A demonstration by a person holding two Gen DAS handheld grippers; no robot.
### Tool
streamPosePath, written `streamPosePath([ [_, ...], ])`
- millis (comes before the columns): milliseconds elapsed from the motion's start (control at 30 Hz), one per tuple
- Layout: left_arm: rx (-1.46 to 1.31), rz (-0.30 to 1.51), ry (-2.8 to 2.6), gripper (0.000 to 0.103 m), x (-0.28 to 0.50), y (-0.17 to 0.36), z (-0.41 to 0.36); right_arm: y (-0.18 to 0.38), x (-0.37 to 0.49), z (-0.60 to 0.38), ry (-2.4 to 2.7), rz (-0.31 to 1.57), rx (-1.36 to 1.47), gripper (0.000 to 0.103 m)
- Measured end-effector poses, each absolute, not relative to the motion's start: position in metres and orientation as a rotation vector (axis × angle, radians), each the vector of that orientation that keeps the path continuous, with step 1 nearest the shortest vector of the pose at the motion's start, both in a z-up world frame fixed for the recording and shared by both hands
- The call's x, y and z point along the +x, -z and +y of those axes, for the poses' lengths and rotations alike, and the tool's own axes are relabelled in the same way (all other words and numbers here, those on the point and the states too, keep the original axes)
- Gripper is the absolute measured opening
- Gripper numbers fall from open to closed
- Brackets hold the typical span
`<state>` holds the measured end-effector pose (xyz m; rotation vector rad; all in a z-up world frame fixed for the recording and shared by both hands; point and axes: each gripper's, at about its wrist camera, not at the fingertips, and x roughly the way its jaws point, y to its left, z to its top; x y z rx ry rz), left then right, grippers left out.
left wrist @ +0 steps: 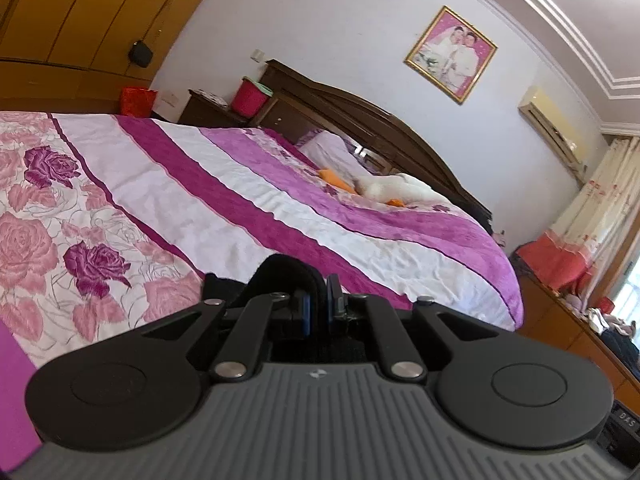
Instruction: Fold small clothes
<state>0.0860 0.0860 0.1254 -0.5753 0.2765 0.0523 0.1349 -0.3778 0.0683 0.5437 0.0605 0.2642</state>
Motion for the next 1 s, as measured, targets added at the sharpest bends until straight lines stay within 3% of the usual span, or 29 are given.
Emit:
streamPosePath([
  [700, -0.514, 0.348, -0.118, 0.008, 0.235, -0.082, 0.095, -0.032, 0.246, -0.356, -0.186, 0.094, 0.467, 0.009],
  [1000, -0.454, 0.517, -0.205, 0.008, 0.32, -0.014, 0.097, 0.016, 0.315, -0.337, -0.12, 0.238, 0.415, 0.009],
])
